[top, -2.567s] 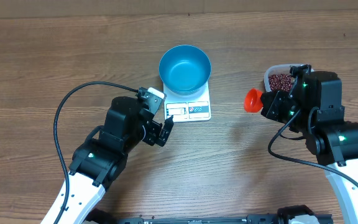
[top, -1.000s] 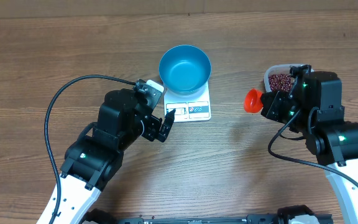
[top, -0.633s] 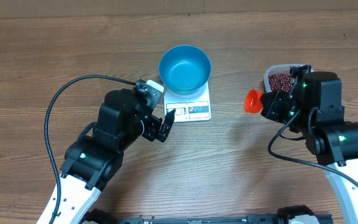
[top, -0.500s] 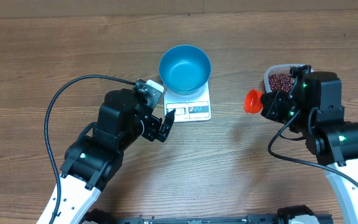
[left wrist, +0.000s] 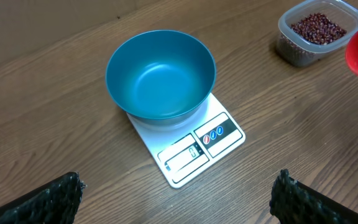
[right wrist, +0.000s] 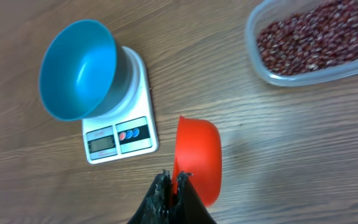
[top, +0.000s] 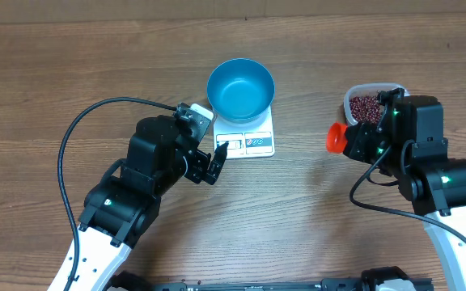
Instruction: Scoop item into bowl and weigh 150g on scale
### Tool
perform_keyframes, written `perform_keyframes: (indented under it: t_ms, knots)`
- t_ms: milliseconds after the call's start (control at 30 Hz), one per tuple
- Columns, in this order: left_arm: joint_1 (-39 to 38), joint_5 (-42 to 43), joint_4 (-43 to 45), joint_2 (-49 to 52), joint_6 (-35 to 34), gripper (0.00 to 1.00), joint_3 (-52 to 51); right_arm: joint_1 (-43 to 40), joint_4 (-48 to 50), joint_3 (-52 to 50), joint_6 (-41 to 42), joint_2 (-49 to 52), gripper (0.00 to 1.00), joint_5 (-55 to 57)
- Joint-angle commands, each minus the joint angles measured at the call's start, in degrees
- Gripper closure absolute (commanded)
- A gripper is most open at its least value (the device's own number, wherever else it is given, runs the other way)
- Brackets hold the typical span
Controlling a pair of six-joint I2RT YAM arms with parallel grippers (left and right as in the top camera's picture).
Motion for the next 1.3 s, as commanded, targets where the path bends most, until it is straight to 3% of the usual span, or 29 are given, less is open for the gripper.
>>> perform_keyframes:
  t_ms: [0, 333, 500, 800, 933, 1100, 1267]
  knots:
    - [0.1, 0.4, 0.2, 0.0, -0.6, 0.01, 1.2, -0.3, 0.4, 1.4, -4.3, 0.6, 0.96, 3.1]
    - [0.1, 0.4, 0.0, 0.0, -0.6, 0.0, 1.2, -0.3, 5.2, 1.4, -10.9, 1.7, 0.96, 18.1]
    - [0.1, 0.4, 0.0, 0.0, -0.6, 0.0, 1.2, -0.3, 7.4, 1.3, -14.7, 3.7, 0.96, 18.8]
    - [0.1, 0.4, 0.0, 0.0, -0.6, 0.0, 1.2, -3.0, 12.6, 1.4, -14.3, 11.5, 0.96, 19.7]
    - [0.1, 0.4, 0.0, 0.0, -0.6, 0.0, 1.2, -10.0, 11.8, 3.4, -14.8, 13.4, 0.96, 12.9]
    - [0.1, 0.4, 0.0, 0.0, -0.6, 0.01, 1.2, -21.9, 13.2, 5.2, -19.2, 14.0, 0.96, -6.5]
    - [0.1, 0.4, 0.0, 0.0, -0.6, 0.0, 1.2, -28.4, 13.4, 5.2, -23.7, 16.7, 0.96, -15.3]
